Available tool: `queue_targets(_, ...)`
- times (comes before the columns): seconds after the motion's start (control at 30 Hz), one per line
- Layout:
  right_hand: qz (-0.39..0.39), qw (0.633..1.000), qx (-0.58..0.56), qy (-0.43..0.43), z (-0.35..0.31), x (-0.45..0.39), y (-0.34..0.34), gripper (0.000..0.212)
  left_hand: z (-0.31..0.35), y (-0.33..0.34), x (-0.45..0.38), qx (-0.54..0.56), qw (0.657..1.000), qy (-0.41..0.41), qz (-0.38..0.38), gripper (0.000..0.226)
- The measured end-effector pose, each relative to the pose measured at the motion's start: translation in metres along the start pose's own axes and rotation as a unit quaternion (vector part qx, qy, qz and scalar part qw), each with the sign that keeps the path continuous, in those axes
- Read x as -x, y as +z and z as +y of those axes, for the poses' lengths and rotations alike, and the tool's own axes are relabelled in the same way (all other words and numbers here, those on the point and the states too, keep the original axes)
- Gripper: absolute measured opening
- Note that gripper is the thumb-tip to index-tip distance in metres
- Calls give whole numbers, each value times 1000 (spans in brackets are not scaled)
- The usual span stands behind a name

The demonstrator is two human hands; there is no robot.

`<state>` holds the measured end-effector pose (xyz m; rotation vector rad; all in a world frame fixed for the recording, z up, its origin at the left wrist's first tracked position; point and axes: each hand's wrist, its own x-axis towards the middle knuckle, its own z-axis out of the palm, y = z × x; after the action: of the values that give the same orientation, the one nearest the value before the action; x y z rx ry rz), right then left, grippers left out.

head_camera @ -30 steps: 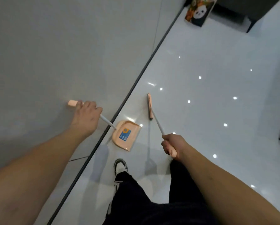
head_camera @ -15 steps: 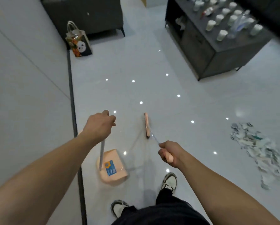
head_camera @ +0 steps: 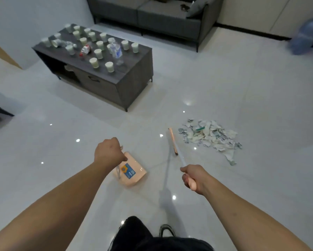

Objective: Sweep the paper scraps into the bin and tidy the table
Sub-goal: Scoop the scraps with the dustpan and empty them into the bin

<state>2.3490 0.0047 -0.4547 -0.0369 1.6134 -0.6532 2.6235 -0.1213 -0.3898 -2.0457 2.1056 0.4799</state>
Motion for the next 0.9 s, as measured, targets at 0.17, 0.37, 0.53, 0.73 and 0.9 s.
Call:
queue_targets(0.17, 84, 995, -60, -10, -47, -35, -25, 5, 53, -6, -107, -43, 994, 85, 53, 8)
queue_targets(0.37, 167, 976, -139, -6, -128, -86, -38, 4, 137, -20, -236, -84, 974, 208, 24, 11)
queue_targets(0.53, 225, 955, -192, 7, -195, -116, -61, 7, 186, -36, -320, -121, 956, 266, 1, 16)
queue_targets(0.73, 275, 937, -215, 28, -244, -154, -103, 6, 243, -37, -382, -123, 956, 267, -26, 16)
queue_targets(0.9, 293, 924, -238, 58, -282, -199, -164, 11, 301, -36, -425, -125, 960, 248, -28, 16)
